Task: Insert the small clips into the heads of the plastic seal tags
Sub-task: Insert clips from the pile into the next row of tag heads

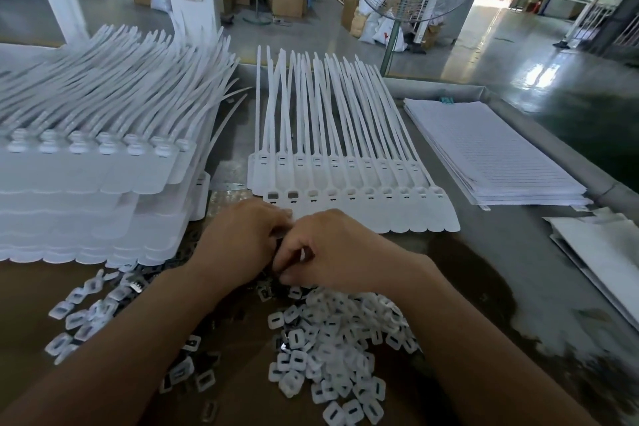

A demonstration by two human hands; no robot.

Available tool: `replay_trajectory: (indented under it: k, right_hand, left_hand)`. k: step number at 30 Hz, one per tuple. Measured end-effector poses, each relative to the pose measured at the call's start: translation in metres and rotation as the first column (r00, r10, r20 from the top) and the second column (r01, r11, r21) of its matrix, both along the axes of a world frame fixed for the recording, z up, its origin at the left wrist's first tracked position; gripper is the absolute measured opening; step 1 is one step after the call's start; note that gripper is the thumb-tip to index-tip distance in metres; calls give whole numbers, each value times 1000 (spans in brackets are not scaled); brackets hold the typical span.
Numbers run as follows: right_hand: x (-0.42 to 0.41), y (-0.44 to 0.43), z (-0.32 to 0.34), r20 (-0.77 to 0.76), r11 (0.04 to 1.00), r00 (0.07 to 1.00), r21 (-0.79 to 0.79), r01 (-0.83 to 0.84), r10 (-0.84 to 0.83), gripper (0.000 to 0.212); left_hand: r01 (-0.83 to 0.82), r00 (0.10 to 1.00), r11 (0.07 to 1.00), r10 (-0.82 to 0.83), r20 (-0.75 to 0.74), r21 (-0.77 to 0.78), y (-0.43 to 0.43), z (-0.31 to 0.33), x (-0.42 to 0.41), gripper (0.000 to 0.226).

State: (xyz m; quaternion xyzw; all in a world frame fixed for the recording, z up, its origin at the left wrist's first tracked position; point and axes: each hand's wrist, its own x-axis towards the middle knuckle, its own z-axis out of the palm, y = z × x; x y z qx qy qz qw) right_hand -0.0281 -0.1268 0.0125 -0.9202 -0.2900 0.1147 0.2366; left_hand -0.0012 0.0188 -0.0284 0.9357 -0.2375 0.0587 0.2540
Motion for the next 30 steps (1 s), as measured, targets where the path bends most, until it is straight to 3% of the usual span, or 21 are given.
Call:
replay_trajectory:
  k: [6,16,22,30]
  right_hand:
    - [0,8,-7,51,988,998,-154,35,-27,20]
    - [1,1,-5,-36,1000,999,-3,25,-25,1]
    - [4,-3,-4,-123,986,988,124,112,-96,25]
    - [12,-16,-4,-84,942,967,223,252,-239,11]
  left_hand:
    - [-2,1000,1000,2,1,15,0,0,1,26]
    - [11,1000,1000,-10,27,-16,1,1,-1,22]
    - [12,999,999,-11,31,-46,1,1,-1,19]
    - [-11,1000,995,9,26,100,-1,0,1,23]
